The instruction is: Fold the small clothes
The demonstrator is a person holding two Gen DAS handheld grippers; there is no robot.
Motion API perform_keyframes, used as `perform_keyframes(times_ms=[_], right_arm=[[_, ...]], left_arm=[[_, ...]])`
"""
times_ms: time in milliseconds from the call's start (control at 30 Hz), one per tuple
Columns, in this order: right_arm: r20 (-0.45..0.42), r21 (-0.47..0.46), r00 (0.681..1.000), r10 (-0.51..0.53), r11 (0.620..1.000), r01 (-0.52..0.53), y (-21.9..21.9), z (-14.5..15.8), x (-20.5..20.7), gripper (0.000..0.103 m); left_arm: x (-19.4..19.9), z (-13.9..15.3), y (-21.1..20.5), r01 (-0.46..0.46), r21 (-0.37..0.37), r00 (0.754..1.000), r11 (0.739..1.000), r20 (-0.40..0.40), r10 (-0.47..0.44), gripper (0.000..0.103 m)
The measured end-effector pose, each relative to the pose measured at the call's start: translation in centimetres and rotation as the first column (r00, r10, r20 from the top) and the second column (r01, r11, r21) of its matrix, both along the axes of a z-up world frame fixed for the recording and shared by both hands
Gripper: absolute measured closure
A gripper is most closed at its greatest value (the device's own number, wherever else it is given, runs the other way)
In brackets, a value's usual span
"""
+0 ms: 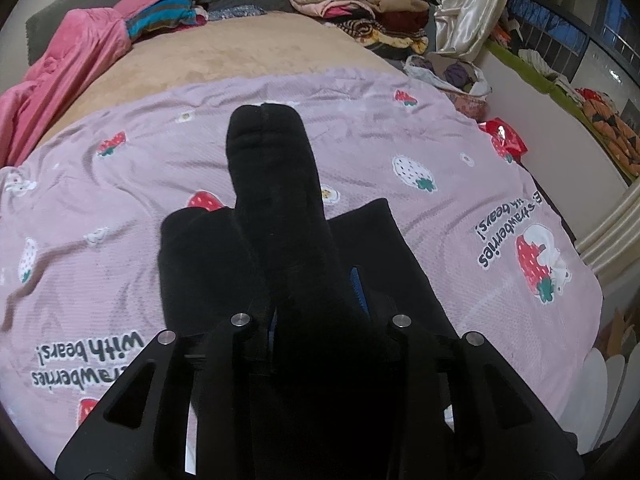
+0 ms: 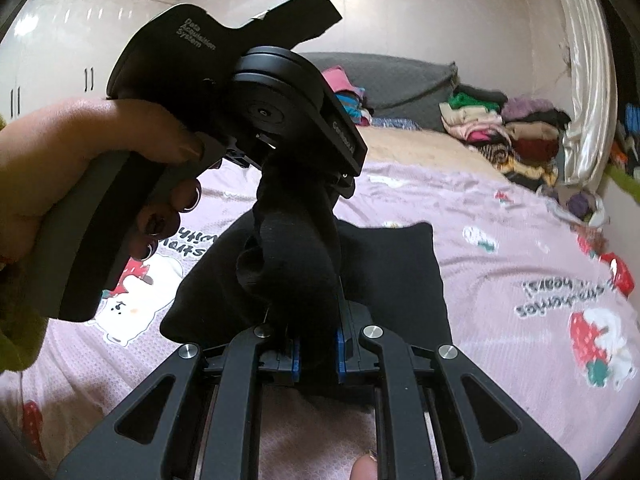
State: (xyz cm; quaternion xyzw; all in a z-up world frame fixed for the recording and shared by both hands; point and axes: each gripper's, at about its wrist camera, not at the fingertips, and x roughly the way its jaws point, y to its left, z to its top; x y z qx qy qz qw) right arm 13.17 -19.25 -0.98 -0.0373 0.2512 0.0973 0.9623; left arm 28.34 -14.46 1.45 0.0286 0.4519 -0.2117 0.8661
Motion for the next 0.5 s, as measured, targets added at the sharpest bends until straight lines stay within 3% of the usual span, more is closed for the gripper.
perform_keyframes(times_ms=[233, 367, 400, 500], right_arm=[[-0.102, 0.141, 0.995, -0.010, 0.990, 0.025, -2.9, -1.5, 1.0, 0.092], [-0.184, 0.293, 0.983, 0.009, 0.955, 0.046, -5.3, -2.7, 1.7, 0.091], [-0.205, 0.323, 0.979, 0.014, 0.945, 0.055, -5.8, -3.0, 1.9, 0.090], [-0.275, 0.385, 0.961, 0.014, 0.918, 0.097, -7.2, -4.3, 2.5, 0.086]], left_arm=[[1.1, -1.8, -2.3, 0.017, -0.015, 0.997, 1.000, -0.069, -0.018, 0.070], [1.7, -2.9, -3.1, 0.026, -0.061, 0.993, 0.998, -0.110, -0.032, 0.051], [1.8, -3.1, -3.0, 0.025, -0.098, 0.992, 0.995, -0.121, -0.037, 0.039], [2.0, -2.8, -2.6, 0.032, -0.223, 0.987, 0.974, -0.145, -0.066, 0.028]])
